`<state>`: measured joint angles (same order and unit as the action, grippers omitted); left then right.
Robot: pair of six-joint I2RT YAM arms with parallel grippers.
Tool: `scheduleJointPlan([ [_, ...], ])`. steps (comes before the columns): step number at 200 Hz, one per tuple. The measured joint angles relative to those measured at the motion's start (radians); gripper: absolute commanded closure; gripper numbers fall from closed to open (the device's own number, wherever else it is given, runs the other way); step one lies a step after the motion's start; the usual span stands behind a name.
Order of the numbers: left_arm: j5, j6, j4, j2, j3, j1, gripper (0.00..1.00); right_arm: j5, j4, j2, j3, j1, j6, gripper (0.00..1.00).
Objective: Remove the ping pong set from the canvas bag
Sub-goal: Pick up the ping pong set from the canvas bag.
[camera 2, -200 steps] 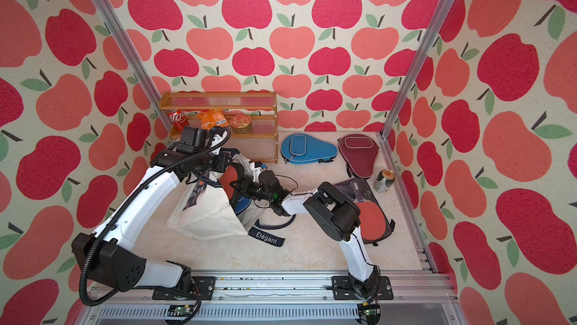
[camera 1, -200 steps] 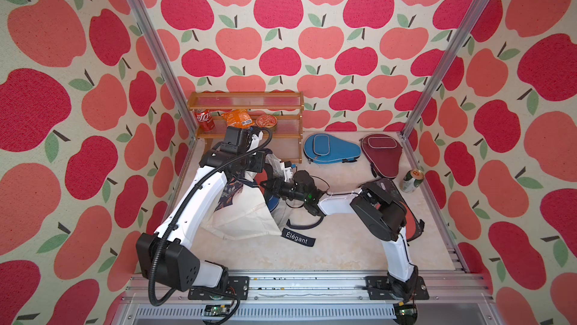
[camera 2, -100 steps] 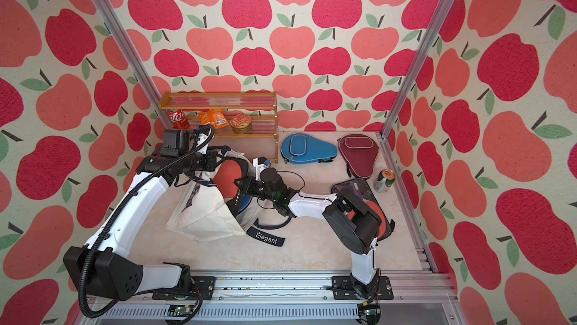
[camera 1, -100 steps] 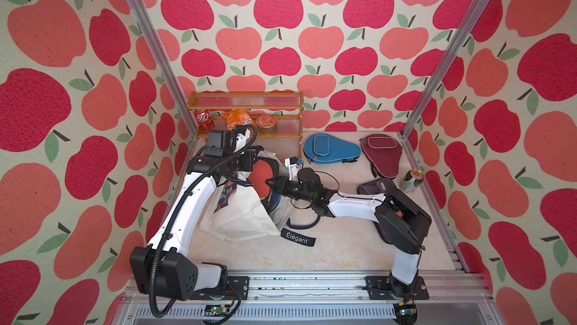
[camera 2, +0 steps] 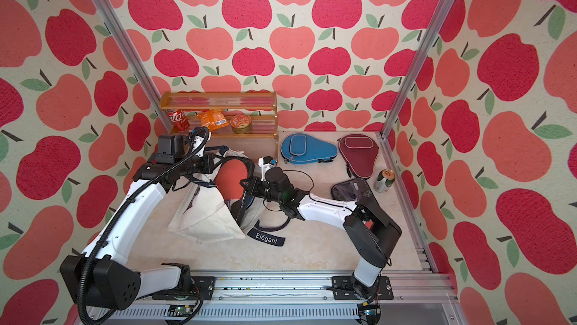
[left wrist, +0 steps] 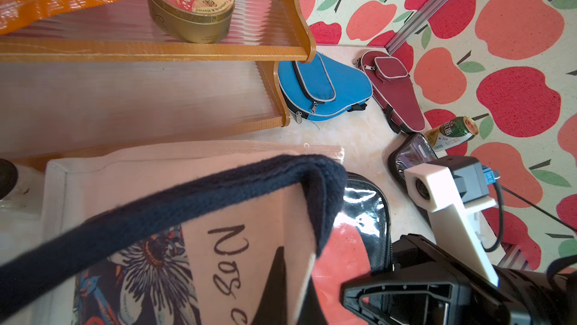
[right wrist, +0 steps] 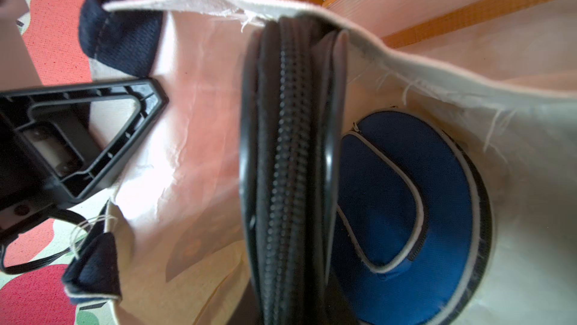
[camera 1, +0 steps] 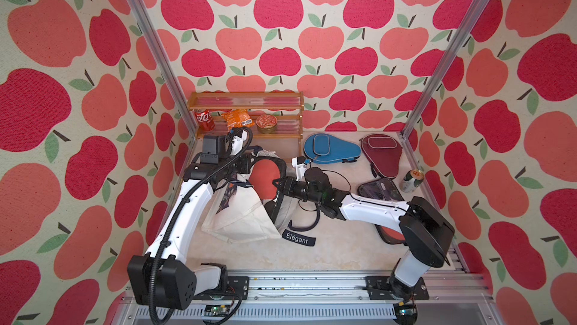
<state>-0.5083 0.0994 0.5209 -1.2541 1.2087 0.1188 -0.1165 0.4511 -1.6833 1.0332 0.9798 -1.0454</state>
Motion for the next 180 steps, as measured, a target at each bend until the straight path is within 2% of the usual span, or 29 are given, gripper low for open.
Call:
scheduleJointPlan([
  [34, 0.013, 0.0, -0.019, 0.063, -0.051, -0.008, 1.0, -0.001, -0.051, 0.048, -0.013, 0.003, 0.011, 0.93],
  [95, 0.013, 0.016, -0.06, 0.063, -0.071, -0.033, 1.0, 0.011, -0.111, 0.126, -0.04, -0.008, 0.032, 0.93],
  [180, 0.032, 0.019, -0.078, 0.061, -0.084, -0.073, 1.0, -0.082, -0.198, 0.274, -0.09, -0.161, 0.039, 0.93],
])
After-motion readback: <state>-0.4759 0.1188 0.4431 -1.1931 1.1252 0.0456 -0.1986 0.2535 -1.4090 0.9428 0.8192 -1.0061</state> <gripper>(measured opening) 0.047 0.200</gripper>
